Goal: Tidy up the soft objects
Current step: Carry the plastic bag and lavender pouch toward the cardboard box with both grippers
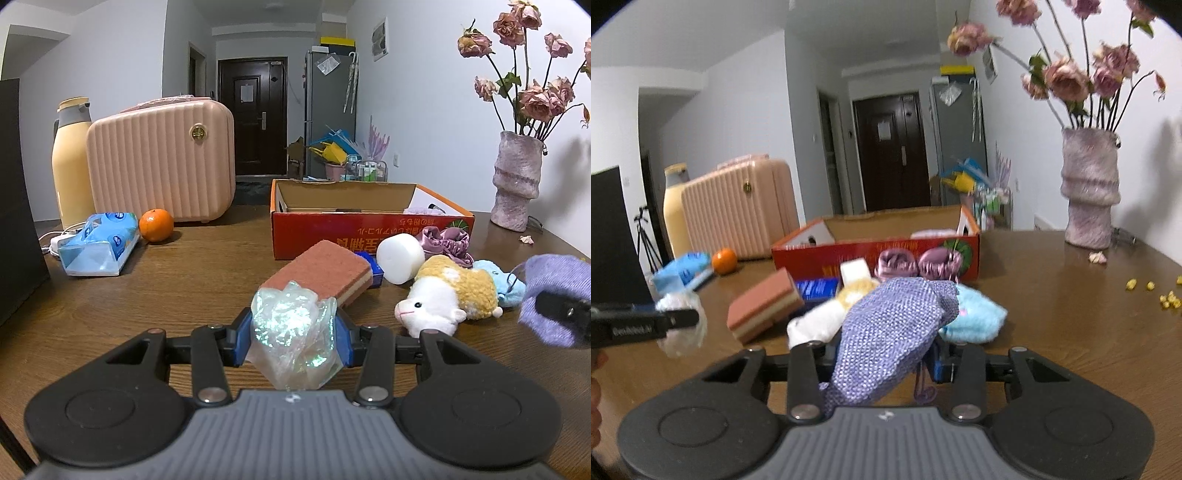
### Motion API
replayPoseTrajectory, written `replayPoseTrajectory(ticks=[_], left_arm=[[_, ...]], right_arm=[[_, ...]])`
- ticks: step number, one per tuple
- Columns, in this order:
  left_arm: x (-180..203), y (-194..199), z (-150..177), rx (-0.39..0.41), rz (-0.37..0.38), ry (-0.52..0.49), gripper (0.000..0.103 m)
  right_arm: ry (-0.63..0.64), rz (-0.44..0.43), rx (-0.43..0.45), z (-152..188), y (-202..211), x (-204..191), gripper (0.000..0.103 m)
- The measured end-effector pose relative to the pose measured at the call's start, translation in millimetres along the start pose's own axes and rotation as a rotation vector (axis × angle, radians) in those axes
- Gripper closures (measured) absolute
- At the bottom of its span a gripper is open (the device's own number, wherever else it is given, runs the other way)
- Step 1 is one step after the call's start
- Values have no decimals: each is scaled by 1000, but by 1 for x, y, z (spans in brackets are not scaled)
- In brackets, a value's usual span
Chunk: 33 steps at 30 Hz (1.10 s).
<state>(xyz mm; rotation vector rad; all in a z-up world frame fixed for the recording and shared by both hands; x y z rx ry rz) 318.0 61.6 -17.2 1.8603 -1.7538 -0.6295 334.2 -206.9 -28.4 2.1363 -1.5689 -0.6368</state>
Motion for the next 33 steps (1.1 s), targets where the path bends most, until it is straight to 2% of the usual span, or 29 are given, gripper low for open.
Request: replayPoseTrajectory(ticks=[18, 33], left_arm=[[2, 1, -5, 33, 14, 27, 57], [18, -8, -36, 77, 18, 50, 57]], right_arm=[[43, -2, 93, -7, 8, -2, 63], [89, 12, 142, -35, -12, -3, 63]])
Point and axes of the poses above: each gripper's, at about its wrist camera, not at the fingertips, and y roughly against the way its jaws point, x to its right, z to its underside, the point moved 1 cm from there along -y, roughly the way its jaws point, and after that the axes turned 13 degrees about -x, right-handed, at the moved point
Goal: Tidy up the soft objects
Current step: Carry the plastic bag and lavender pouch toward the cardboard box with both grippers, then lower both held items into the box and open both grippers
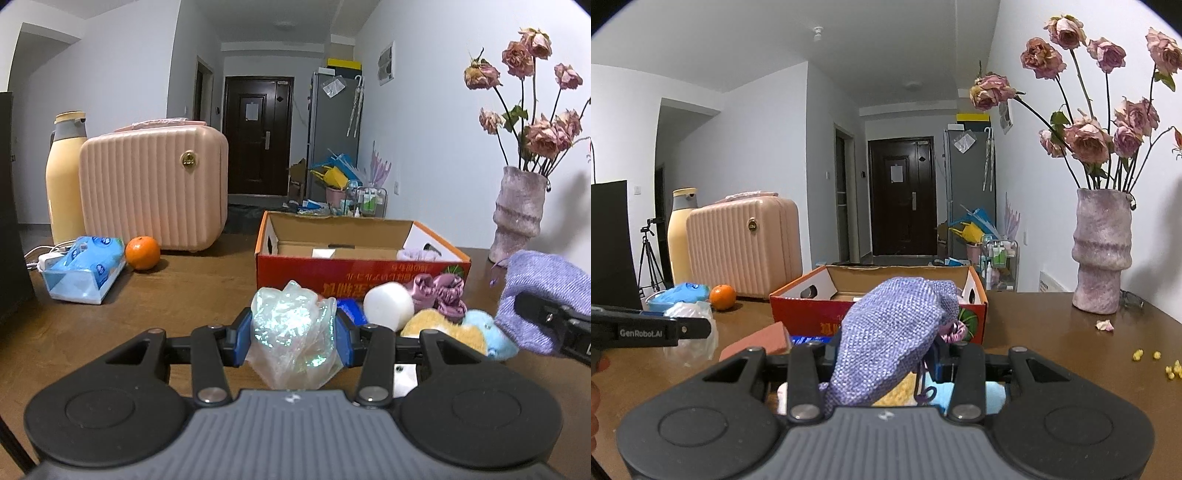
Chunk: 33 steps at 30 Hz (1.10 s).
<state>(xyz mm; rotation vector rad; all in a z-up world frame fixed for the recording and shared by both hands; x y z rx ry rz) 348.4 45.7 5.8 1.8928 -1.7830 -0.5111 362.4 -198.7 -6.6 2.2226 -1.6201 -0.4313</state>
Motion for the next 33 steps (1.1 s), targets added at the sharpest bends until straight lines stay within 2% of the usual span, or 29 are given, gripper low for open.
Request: replayPoseTrajectory(ticks=[33], left_arm=[[28, -72, -87, 78, 22, 103, 58]], right_arm=[[-66, 4, 48, -68, -89, 22, 63]])
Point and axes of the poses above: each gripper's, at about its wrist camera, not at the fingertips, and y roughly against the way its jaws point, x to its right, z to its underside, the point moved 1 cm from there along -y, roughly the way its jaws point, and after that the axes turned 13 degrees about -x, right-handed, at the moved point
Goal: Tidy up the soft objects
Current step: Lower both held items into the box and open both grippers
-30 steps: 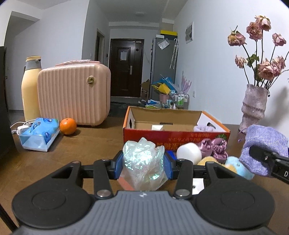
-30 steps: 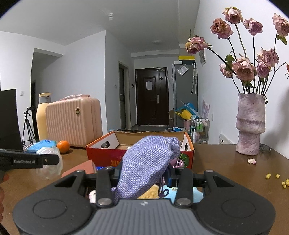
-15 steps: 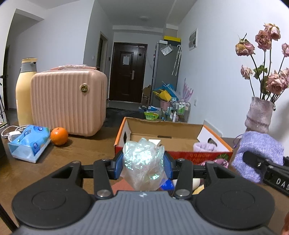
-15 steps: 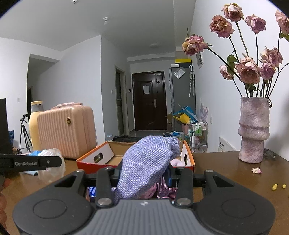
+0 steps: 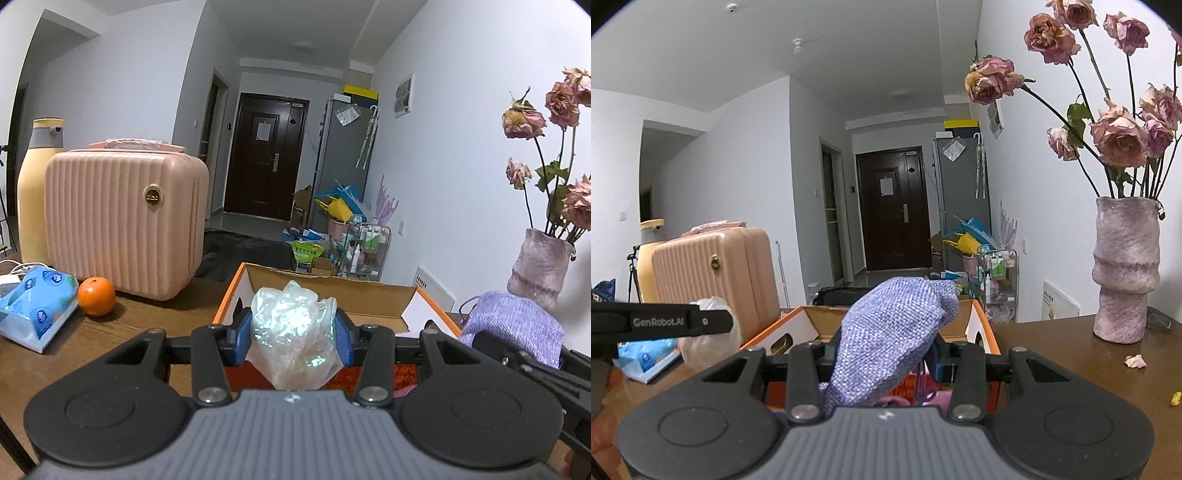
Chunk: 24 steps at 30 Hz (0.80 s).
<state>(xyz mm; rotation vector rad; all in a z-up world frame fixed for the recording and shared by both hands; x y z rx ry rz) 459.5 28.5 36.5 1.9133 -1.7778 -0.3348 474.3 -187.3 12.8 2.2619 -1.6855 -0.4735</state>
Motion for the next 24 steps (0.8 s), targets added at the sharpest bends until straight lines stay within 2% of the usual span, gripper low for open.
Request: replayPoseTrajectory(ticks=[16, 24], left_arm=[[0, -52, -27, -12, -29, 36, 57], [-1, -78, -43, -23, -38, 72, 57]], right_arm=[[-38, 13, 13, -34, -55, 4, 63], [-42, 16, -57, -52, -89, 6, 63]])
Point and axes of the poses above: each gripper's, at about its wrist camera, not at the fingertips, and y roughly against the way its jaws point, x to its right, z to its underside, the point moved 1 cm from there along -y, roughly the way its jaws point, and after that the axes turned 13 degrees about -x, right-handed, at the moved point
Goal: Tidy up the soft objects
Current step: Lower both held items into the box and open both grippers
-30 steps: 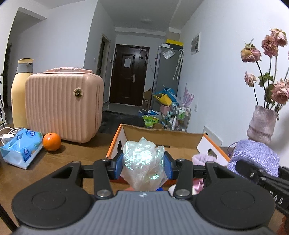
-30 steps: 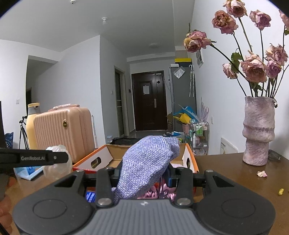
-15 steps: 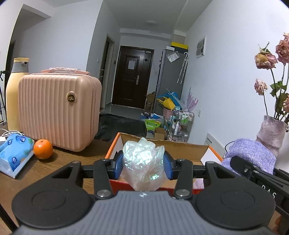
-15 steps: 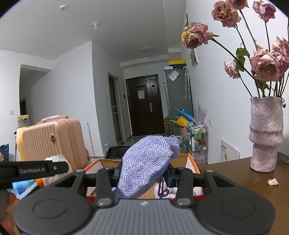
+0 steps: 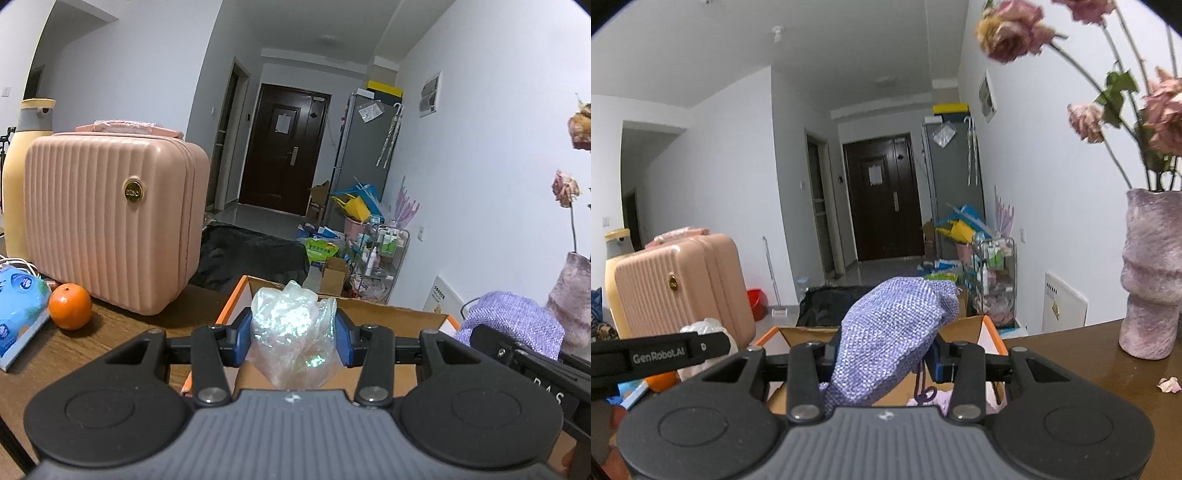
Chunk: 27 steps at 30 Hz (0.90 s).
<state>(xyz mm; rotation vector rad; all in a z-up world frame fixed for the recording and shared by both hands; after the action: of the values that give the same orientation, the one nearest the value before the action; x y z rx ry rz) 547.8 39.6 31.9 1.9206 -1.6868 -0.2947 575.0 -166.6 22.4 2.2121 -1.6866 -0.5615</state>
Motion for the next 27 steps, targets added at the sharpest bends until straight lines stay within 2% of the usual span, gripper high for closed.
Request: replayPoseTrajectory(ticks=[11, 17, 25, 27], left_arm=[[-1, -39, -15, -53, -55, 3, 57], [-2, -57, -12, -95, -90, -17, 57], [-4, -65, -8, -102, -116, -37, 57], [-3, -64, -7, -97, -121, -42, 53]], right_arm=[[23, 32, -106, -15, -44, -5, 63], [27, 52, -183, -11, -69, -5, 63], [27, 74, -198, -6, -79, -5, 61], [23, 79, -205, -5, -80, -4, 56]])
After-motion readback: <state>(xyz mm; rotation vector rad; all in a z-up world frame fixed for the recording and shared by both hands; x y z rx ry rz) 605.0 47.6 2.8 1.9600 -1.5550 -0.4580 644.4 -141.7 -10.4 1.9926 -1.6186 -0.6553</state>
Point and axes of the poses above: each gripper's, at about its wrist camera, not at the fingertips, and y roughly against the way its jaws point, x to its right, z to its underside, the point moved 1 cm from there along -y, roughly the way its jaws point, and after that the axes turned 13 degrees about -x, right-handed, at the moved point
